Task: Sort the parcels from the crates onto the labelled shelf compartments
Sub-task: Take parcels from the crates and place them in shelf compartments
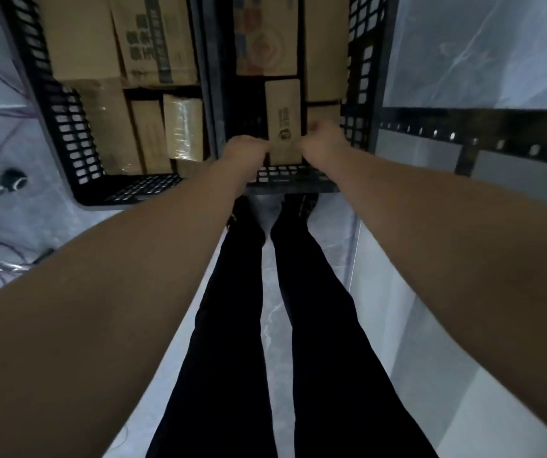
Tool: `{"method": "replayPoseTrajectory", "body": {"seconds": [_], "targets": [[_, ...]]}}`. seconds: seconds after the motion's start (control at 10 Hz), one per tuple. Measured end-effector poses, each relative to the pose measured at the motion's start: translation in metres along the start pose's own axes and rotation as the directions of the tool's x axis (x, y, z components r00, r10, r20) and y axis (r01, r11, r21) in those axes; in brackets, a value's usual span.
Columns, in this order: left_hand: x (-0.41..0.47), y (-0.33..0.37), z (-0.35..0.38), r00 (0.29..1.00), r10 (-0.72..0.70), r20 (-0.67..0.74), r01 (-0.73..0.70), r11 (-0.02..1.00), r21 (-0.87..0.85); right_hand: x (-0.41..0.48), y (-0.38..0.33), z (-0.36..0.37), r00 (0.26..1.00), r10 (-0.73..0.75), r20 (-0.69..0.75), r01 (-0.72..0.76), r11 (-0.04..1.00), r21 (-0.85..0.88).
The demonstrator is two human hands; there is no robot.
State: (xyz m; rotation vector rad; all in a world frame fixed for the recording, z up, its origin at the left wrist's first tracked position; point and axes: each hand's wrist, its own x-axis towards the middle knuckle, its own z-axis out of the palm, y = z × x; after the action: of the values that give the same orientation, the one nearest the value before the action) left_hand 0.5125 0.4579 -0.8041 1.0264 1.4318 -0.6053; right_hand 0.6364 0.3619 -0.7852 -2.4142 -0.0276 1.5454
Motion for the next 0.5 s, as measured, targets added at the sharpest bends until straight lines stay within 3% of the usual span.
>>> {"method": "replayPoseTrajectory", "body": {"seconds": [0.1, 0.3, 0.5], "targets": [[0.029, -0.001, 0.0, 0.997, -0.072, 0.038, 0.07, 0.997, 0.043, 0.035, 0.014, 0.026, 1.0, 0.022, -0.017, -0.02, 0.995, 0.1], [0.1, -0.01, 0.029, 0.996, -0.085, 0.035, 0.08, 0.987, 0.136, 0.1, 0.045, 0.057, 0.998, 0.042, -0.049, -0.035, 0.99, 0.135], [0.17, -0.026, 0.047, 0.982, 0.167, -0.091, -0.149, 0.972, 0.18, 0.165, 0.063, 0.071, 0.998, 0.054, -0.014, -0.05, 0.978, 0.201]]}}
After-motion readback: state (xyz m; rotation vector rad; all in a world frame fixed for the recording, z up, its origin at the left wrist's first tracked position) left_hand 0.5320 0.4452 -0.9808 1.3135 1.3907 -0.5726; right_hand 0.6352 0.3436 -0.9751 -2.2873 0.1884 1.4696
